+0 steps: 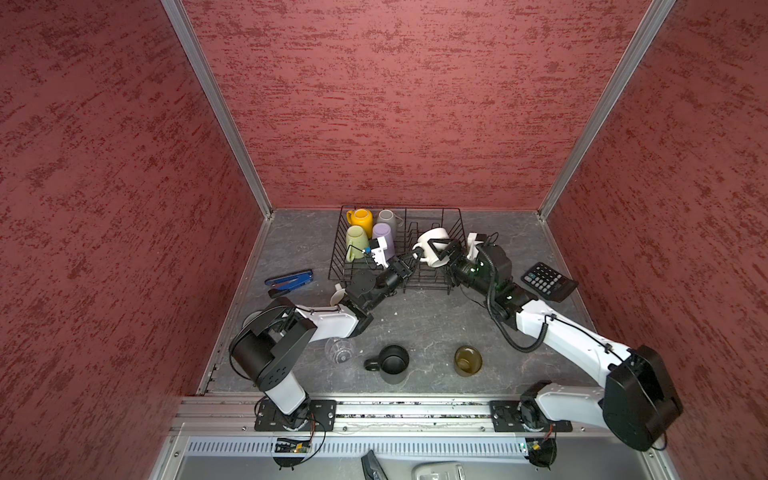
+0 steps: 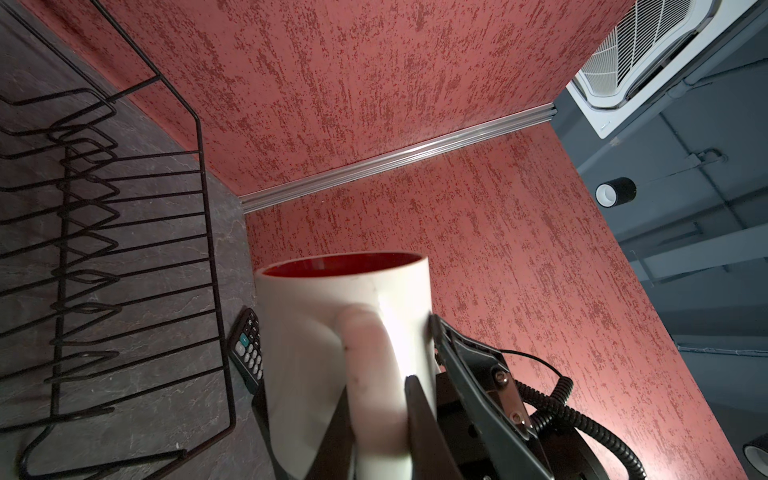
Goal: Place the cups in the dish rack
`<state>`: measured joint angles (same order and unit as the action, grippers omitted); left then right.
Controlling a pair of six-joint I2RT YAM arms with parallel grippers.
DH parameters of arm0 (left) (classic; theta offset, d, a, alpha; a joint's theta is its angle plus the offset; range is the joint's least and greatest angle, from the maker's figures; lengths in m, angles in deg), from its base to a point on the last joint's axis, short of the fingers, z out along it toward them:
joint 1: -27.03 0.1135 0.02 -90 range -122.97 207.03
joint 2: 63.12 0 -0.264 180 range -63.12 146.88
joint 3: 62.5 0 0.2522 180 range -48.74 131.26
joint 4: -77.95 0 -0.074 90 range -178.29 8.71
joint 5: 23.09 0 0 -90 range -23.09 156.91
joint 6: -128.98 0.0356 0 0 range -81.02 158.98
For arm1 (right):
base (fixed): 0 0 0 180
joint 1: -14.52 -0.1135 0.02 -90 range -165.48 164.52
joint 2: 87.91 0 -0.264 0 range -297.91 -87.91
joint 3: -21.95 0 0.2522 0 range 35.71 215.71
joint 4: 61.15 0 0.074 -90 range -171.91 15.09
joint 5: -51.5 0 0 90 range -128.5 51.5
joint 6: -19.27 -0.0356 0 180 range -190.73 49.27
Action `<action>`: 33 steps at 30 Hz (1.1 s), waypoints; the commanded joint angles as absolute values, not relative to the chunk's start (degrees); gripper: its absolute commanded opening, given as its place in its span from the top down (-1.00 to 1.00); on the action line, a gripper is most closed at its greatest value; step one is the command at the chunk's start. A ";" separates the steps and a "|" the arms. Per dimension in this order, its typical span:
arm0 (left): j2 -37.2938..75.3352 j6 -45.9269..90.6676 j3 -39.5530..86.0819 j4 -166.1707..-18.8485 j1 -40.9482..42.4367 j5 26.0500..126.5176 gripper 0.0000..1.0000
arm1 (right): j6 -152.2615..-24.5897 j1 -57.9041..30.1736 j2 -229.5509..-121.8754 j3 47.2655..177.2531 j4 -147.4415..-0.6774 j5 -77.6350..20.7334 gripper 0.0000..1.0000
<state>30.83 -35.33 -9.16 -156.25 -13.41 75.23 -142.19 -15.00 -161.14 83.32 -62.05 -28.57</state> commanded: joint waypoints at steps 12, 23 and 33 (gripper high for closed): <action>30.91 -39.46 -7.34 -160.55 -12.74 89.04 1.00 | -111.02 -13.99 -166.36 104.85 -84.13 -29.79 -0.97; 31.72 -30.34 -8.65 -169.23 -15.04 85.65 1.00 | -117.58 -13.79 -165.83 103.68 -84.32 -33.74 -0.97; 27.31 -17.23 -10.47 -169.24 -18.56 81.99 1.00 | -122.34 -13.47 -165.13 102.83 -84.68 -37.74 -0.97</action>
<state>30.72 -30.45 -9.56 -162.53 -14.05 73.22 -117.90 -14.98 -164.90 102.91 -88.14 -27.65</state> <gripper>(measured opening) 0.182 0.989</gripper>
